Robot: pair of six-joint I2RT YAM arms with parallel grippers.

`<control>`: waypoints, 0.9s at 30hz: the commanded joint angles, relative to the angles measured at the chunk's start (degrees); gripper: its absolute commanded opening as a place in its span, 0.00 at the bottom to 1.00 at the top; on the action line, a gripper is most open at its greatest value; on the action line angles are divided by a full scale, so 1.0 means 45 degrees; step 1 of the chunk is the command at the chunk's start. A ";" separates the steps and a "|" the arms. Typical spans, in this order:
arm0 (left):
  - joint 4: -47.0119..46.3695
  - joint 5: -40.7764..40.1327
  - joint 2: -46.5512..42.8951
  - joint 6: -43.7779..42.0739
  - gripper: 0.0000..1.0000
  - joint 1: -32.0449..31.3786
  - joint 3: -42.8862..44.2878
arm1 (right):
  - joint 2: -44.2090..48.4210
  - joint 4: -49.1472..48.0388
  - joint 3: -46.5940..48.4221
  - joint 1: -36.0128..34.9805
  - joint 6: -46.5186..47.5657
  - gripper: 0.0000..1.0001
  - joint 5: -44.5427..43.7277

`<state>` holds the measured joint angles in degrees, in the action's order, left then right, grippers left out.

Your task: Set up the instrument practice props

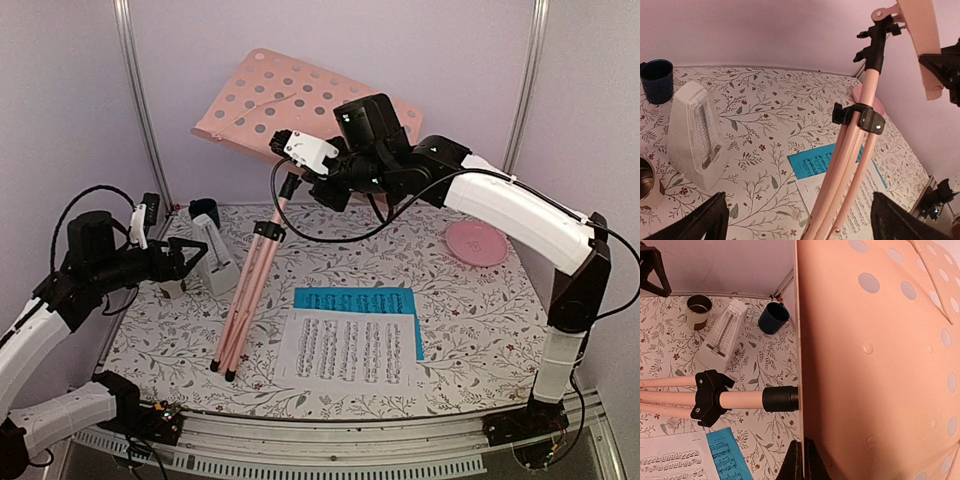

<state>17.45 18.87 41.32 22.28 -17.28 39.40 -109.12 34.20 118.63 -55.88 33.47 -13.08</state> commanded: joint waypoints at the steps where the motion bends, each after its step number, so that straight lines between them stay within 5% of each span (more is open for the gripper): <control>1: -0.0523 0.1399 -0.0266 -0.0812 0.97 -0.0204 -0.0042 | 0.1921 -0.5334 0.0689 -0.0672 0.1697 0.00 -0.2442; 9: -0.1999 0.1841 -0.0520 -0.1970 0.72 -0.1043 -0.0662 | 0.2309 -0.7568 0.0635 -0.2066 0.4934 0.00 -0.3787; 27: -0.6177 0.1833 0.2721 -0.3419 0.53 -0.2285 -0.0764 | 0.3067 -0.9995 -0.0812 -0.3620 0.8290 0.00 -0.3532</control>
<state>-2.79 26.48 51.57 8.34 -26.26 37.10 -104.29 13.45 113.65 -71.46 67.94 -27.79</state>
